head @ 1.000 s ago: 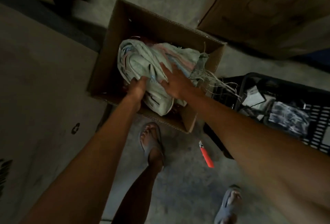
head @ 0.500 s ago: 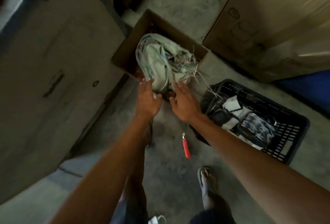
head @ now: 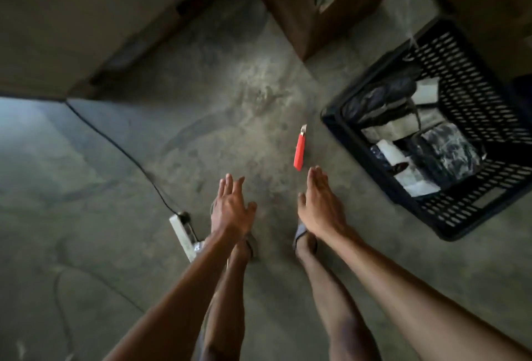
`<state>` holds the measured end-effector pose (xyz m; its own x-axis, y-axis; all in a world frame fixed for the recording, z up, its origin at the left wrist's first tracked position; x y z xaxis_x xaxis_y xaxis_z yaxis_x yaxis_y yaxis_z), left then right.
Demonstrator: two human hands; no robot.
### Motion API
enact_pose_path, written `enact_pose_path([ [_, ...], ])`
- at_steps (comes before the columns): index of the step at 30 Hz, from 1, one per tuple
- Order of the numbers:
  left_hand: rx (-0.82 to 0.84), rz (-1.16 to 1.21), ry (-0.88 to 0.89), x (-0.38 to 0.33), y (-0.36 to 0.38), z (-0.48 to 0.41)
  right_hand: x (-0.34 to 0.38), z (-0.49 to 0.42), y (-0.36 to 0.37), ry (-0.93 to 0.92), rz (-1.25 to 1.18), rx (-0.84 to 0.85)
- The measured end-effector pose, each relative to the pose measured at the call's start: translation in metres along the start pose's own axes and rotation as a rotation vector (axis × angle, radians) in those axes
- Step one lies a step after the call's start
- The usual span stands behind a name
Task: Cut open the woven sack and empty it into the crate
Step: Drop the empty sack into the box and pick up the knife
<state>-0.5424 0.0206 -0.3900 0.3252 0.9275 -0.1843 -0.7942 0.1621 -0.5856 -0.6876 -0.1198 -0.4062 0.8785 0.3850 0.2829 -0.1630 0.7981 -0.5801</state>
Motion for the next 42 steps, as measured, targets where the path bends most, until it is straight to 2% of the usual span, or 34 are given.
enact_pose_path([
  [3, 0.041, -0.03, -0.021, 0.047, 0.049, -0.021, -0.006, -0.041, 0.049, 0.028, 0.02, 0.019],
  [7, -0.026, -0.024, -0.024, 0.097, 0.102, -0.089, -0.015, -0.121, 0.117, 0.088, 0.004, -0.047],
  [12, -0.165, -0.03, -0.008, 0.138, 0.156, -0.19, -0.041, -0.216, 0.18, 0.277, -0.013, -0.233],
  [15, -0.204, -0.01, 0.019, 0.15, 0.181, -0.234, -0.054, -0.253, 0.198, 0.288, 0.082, -0.308],
  [18, -0.204, 0.031, 0.015, 0.155, 0.203, -0.25, -0.071, -0.27, 0.201, 0.31, 0.084, -0.495],
  [22, -0.195, 0.008, 0.036, 0.158, 0.211, -0.251, -0.08, -0.268, 0.196, 0.247, 0.081, -0.493],
  [27, -0.091, 0.018, 0.012, 0.156, 0.199, -0.251, -0.08, -0.252, 0.144, 0.221, -0.028, -0.572],
  [29, -0.038, 0.045, -0.001, 0.154, 0.188, -0.251, -0.083, -0.25, 0.134, 0.258, -0.074, -0.512],
  [32, -0.008, 0.067, 0.008, 0.147, 0.166, -0.245, -0.076, -0.241, 0.138, 0.277, -0.221, -0.291],
  [35, 0.005, 0.104, -0.017, 0.142, 0.141, -0.223, -0.049, -0.205, 0.141, 0.216, -0.244, -0.155],
  [40, 0.093, 0.202, -0.033, 0.146, 0.078, -0.141, 0.03, -0.109, 0.112, 0.024, -0.181, -0.209],
  [42, 0.074, 0.235, -0.047, 0.155, 0.034, -0.093, 0.074, -0.062, 0.091, -0.054, -0.198, -0.245],
])
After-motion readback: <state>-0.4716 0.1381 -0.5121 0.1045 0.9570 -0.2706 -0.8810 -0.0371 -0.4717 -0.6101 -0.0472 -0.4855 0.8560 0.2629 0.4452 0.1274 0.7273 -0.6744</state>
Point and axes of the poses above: each hand's wrist, its own z-axis away from the middle knuckle, its own y-axis out of the palm, x = y × z, the point moved 7 cm from there along -z, towards the middle knuckle
